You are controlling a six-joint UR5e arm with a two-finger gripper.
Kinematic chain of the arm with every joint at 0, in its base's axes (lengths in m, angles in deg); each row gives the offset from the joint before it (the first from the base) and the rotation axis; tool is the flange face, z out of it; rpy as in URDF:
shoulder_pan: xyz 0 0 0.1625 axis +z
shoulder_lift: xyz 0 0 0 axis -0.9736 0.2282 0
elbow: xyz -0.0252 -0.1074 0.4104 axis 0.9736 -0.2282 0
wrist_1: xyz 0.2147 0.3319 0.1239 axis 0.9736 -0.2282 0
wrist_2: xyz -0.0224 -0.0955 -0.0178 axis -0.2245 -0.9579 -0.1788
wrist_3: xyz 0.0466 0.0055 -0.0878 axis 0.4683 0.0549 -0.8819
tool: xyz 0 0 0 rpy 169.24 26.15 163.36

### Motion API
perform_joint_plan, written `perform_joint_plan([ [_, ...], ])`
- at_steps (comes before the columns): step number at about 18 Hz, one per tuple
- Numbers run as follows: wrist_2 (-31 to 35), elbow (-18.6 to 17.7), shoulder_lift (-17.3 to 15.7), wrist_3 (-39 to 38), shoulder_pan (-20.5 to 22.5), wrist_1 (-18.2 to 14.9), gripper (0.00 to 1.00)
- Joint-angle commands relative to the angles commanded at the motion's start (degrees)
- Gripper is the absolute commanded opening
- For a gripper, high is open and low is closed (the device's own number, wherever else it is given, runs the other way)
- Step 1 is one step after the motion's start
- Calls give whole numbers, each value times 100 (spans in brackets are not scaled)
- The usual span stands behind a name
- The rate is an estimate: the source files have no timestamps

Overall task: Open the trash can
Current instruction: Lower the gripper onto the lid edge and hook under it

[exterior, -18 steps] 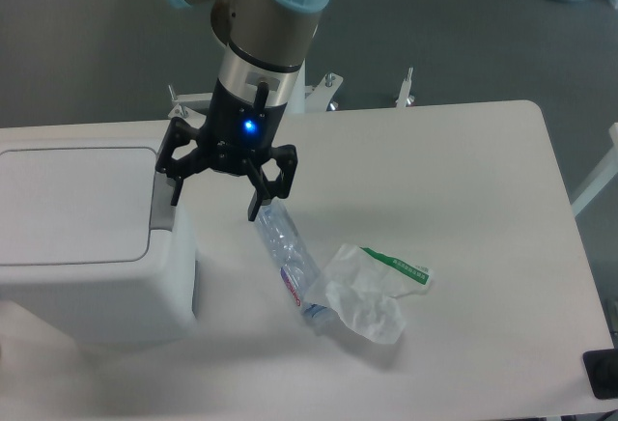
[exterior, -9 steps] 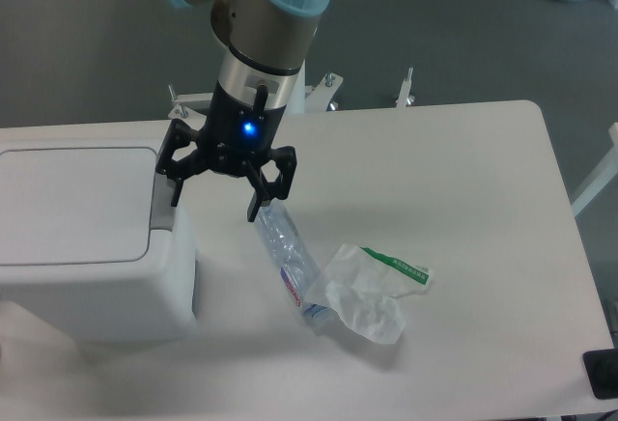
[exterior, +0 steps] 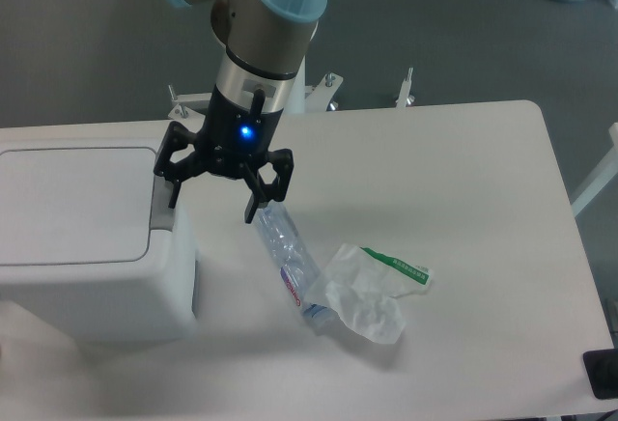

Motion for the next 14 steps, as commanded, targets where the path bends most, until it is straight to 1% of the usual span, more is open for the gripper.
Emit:
perform_joint_plan([
  [14, 9, -62, 0, 0, 0, 18, 100],
])
